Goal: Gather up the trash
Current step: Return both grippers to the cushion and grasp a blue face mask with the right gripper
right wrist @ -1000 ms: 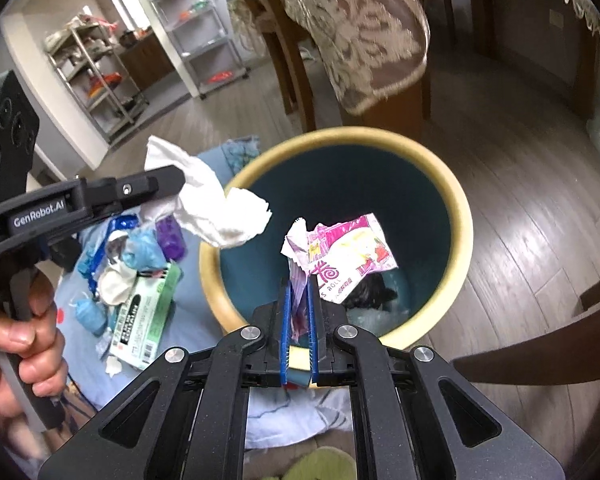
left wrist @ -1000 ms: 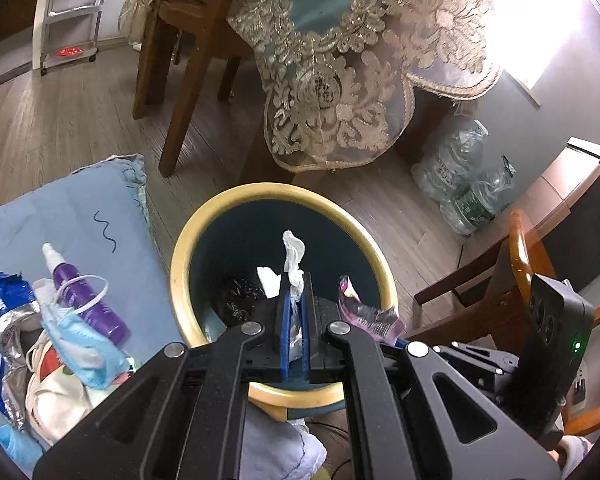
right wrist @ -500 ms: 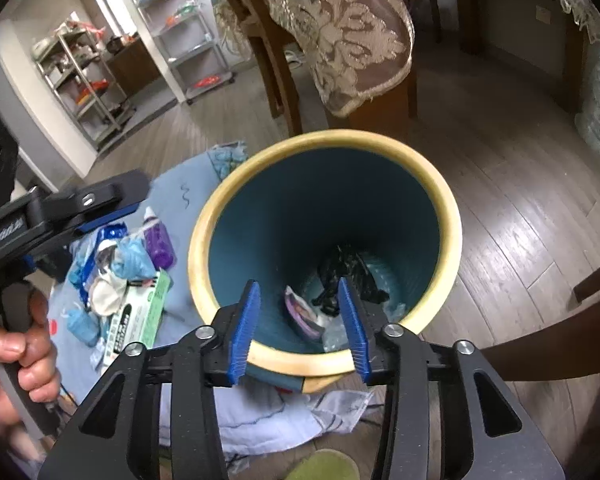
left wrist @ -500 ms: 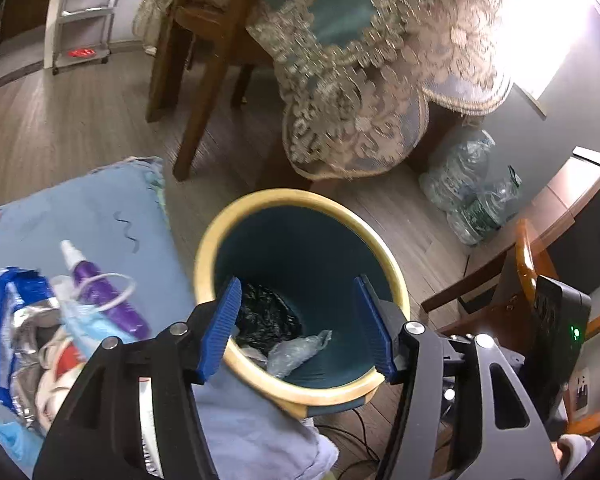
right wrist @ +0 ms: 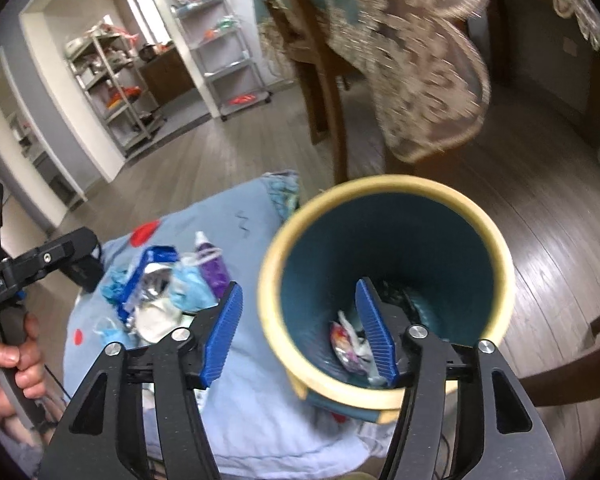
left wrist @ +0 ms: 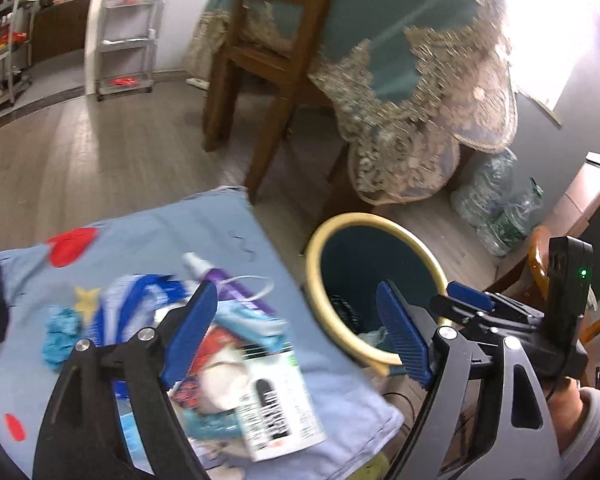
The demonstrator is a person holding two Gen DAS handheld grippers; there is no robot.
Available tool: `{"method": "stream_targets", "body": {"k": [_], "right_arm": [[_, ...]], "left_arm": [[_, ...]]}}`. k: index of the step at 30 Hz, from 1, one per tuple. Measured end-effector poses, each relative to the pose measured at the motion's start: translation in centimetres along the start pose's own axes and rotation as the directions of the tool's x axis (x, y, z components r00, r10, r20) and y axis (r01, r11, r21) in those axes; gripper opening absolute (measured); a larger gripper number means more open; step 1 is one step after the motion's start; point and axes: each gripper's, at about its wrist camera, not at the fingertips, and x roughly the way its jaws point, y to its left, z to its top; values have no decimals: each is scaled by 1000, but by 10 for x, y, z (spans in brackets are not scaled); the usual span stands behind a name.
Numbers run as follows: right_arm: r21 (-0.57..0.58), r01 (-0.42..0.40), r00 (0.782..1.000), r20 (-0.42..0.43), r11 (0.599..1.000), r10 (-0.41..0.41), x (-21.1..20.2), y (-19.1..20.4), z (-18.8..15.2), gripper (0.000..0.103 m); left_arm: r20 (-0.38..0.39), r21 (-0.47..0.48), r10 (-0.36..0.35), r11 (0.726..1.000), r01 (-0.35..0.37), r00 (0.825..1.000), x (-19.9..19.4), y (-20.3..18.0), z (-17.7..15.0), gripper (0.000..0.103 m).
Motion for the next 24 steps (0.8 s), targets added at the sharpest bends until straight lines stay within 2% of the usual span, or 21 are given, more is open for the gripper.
{"method": "stream_targets", "body": {"k": [5,10,16,24], "right_arm": [[-51,-47,999,-3,998,47,3,31,6,68],[-97,-70,997,-17,993,69,5,58,6,69],[-183,-83,996,-5,980,84,-9,94,4,71],[-188,-89,996,-3,978,90,0,94,3,72]], "left_arm": [[21,-23,44,999,-44,999,-32,29,-2,85],[38,-59,95,994,-93,995,-55,59,-16,86],[53,-145,105,985,-97,993,-69,85,-32,86],[53,-172,124,979,-113,991,-73,95,-42,86]]}}
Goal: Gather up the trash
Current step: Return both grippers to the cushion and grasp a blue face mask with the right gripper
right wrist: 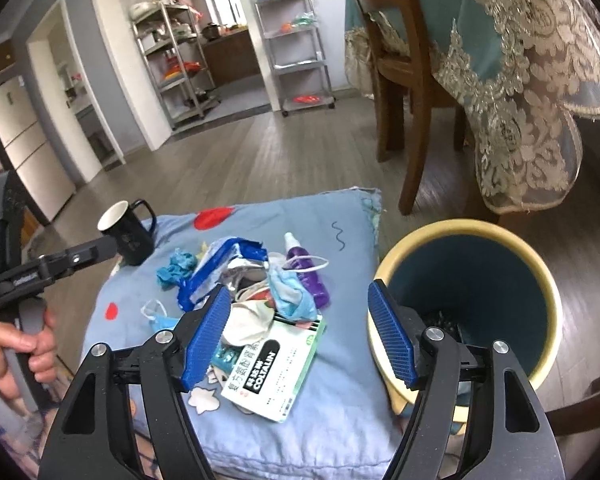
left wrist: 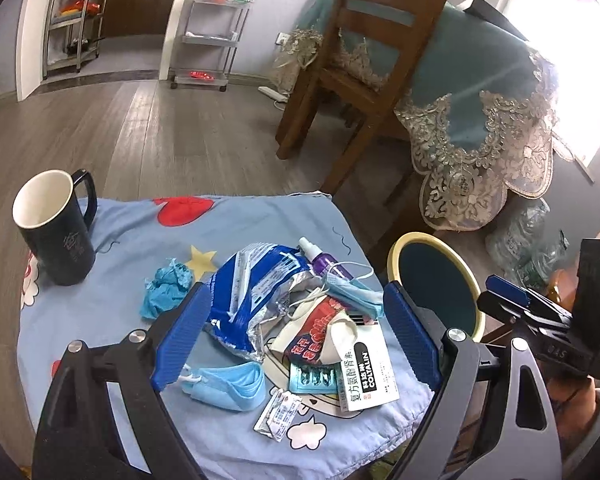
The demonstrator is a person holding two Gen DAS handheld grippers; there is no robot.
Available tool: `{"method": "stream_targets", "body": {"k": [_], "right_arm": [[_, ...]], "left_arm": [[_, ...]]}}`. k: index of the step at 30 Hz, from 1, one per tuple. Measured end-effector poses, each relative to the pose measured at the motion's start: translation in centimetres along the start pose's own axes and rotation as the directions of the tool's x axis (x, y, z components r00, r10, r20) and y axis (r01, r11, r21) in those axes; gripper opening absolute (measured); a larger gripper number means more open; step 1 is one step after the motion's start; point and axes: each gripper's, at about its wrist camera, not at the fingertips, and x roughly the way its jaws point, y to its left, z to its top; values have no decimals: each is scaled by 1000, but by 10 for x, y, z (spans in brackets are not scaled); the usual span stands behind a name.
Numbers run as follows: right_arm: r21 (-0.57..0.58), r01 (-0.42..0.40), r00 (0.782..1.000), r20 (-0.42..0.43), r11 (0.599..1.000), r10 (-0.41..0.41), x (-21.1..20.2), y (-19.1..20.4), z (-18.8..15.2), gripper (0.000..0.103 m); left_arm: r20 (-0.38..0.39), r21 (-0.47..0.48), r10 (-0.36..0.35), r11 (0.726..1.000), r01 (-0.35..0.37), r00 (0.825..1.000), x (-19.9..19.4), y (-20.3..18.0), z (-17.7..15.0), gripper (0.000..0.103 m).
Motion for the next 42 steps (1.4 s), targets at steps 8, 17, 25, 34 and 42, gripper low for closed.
{"method": "stream_targets", "body": {"k": [8,17,25,34,42], "right_arm": [[27,-6,1000,-19,1000,7,17,-2,-1,72],[-67,-30,993,-114,997,22,62,22,1,68],[-109,-19,976,-218,994,-5,111,22,-2,59],[-112,-37,967,-256,993,7,127,17,-7,28],[-103,-47,984,-176,994,28,97,17,2,26]], "left_arm": [[-43,-16,52,998,-52,998,2,23,-15,86],[-87,-71,75,994,-81,993,8,51,-24,85],[-93,-69,84,993,-91,992,17,53,-21,85],[-113,-33,87,995,-92,990,35,45,-16,83],[-132,-110,131,983,-146,983,52,69,-6,76]]}}
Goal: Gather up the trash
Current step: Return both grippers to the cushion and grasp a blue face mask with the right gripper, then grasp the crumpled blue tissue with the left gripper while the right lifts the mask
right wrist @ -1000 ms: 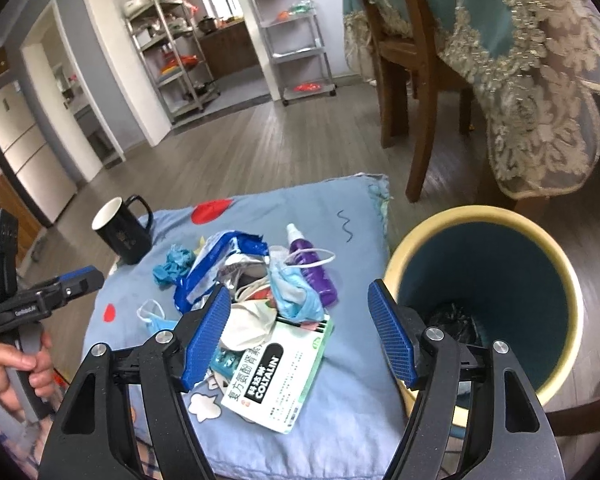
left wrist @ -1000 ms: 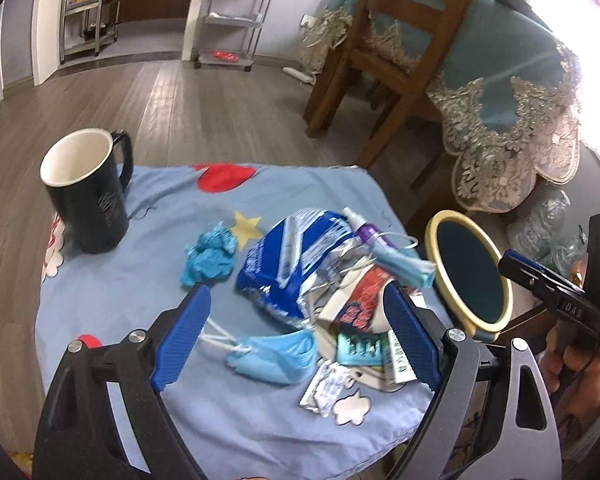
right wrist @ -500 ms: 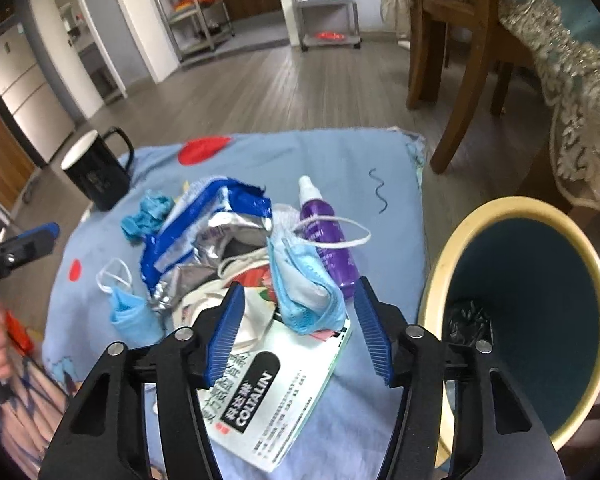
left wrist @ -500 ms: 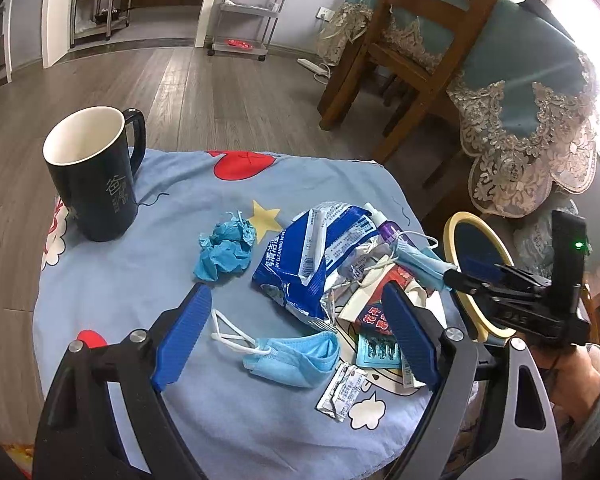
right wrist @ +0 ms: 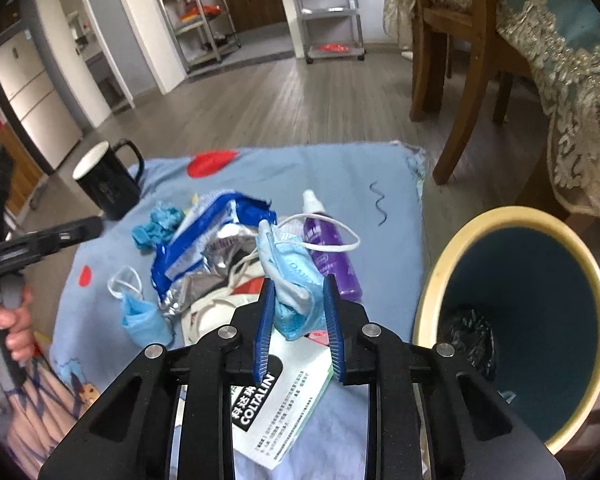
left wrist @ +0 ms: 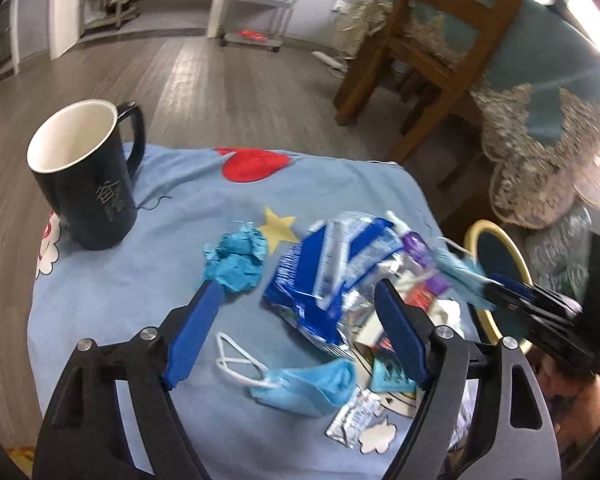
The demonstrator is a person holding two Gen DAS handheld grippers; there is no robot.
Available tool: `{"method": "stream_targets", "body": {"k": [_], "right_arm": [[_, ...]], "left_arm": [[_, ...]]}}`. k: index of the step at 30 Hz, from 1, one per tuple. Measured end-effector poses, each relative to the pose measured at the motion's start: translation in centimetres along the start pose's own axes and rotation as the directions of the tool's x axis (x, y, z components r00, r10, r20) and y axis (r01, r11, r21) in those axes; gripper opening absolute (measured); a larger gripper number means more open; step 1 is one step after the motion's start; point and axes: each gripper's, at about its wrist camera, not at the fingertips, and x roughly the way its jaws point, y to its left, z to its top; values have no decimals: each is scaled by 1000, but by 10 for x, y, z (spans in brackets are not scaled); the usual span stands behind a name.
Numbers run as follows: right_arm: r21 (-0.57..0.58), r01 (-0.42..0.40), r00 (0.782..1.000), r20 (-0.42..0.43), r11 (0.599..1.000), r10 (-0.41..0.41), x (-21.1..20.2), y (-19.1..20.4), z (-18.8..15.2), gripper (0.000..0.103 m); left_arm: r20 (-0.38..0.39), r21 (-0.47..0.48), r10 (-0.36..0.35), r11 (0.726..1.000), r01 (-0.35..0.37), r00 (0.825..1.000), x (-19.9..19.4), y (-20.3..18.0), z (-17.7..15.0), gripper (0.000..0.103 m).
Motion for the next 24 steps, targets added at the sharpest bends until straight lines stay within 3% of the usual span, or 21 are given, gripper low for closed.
{"method": "stream_targets", "body": {"k": [9,13,16,24], "right_arm": [[38,-26,997,72,999,23,-34,-6,0,26],[66,-30,995,100,997,24,-54,-14,-8,26],[79,-26,993,120,997,17,-66,-20,-13,26],[156,-50,984,174,986,22,-89,-41,-21,26]], "left_arm": [[-111,-56,80,995,-87,991,65,28,14,59],[-171,-42,127,990,-136,977,87,35,8,33],[-155,-56,138,987,-148,978,84,40,7,21],[-12,-112,149,982,-150,989,30,37,12,16]]}}
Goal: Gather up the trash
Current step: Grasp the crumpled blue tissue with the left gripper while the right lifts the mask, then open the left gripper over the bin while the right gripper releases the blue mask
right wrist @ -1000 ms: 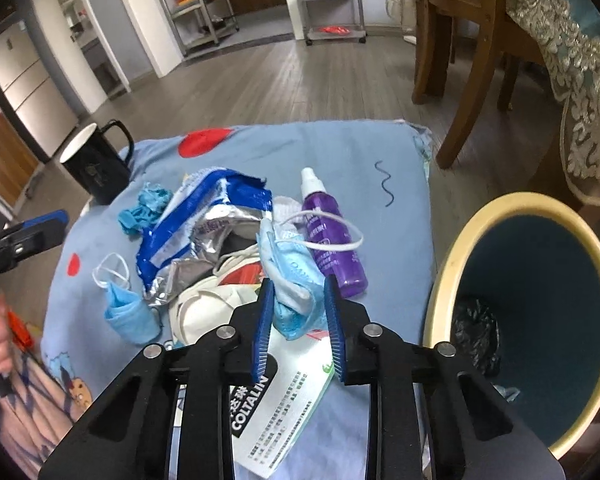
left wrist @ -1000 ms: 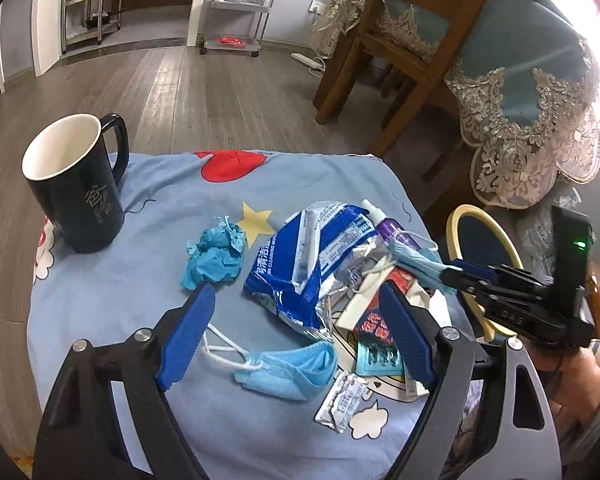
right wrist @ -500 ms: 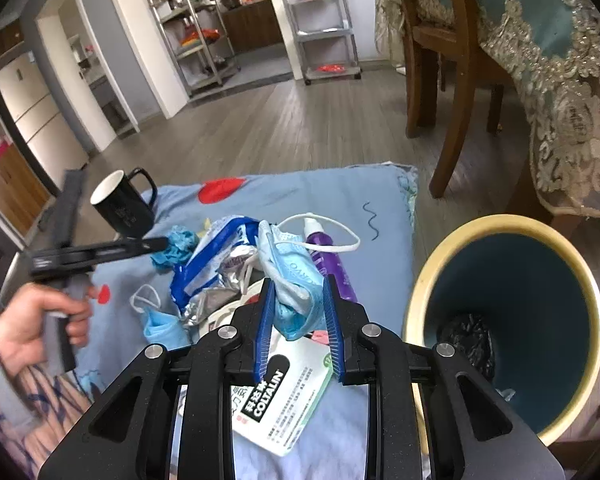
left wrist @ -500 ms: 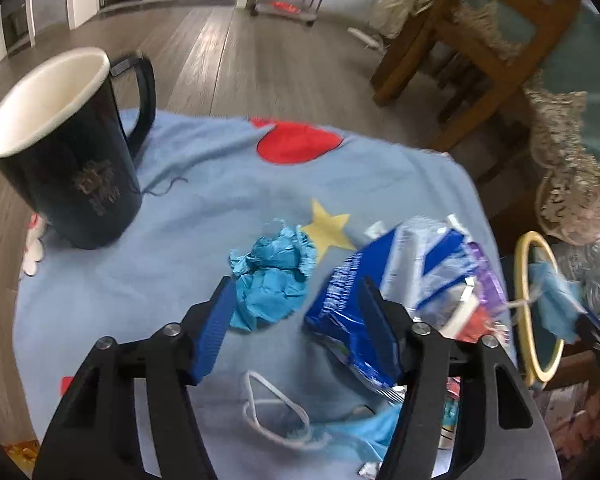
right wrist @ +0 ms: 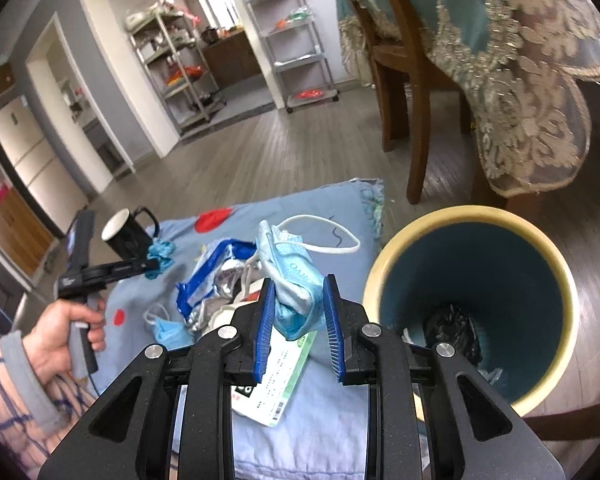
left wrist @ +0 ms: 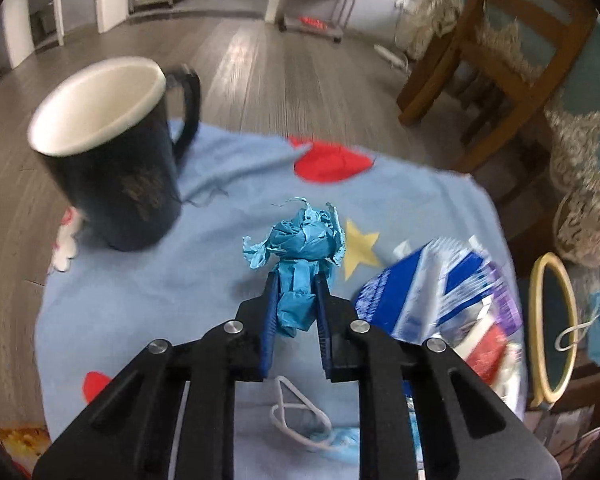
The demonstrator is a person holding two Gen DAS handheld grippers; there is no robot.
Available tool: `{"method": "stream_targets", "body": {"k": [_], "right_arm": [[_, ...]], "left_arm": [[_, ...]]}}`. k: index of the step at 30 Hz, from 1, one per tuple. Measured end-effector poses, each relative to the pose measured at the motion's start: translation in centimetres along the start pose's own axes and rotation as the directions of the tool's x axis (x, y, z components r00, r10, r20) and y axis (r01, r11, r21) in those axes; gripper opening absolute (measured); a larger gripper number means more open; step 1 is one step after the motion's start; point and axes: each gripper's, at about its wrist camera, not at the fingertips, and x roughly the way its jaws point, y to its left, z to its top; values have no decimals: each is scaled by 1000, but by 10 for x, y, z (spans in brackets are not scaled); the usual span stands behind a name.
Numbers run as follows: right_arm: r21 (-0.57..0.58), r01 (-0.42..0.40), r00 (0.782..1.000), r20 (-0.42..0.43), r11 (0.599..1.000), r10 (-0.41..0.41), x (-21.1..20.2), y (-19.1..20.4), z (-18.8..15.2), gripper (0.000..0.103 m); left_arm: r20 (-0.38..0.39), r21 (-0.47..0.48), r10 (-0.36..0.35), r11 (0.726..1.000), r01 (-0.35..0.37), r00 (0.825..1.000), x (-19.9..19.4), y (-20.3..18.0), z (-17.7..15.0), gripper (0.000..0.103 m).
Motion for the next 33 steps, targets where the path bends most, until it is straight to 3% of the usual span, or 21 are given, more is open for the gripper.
{"method": "stream_targets", "body": {"k": [7,14,25,33], "right_arm": [[41,-13,999,47,999,11,-19,-13,1,26],[79,-12,996,87,997,5,-36,-28,0,26],[122,45,989,134,992,-62,-60,-47,-7,26],[177,101,975,178,979,-133,-79,-65,-13,26]], "left_arm": [[147,39,-109,994,105,983,-73,-22,4,16],[192,159,-233,966,204,953,-106,-76,-4,16],[117,275,-374,902,332,920,-98,-160,-20,16],[-8,341,-447,840,423,894,-73,-227,-44,16]]}}
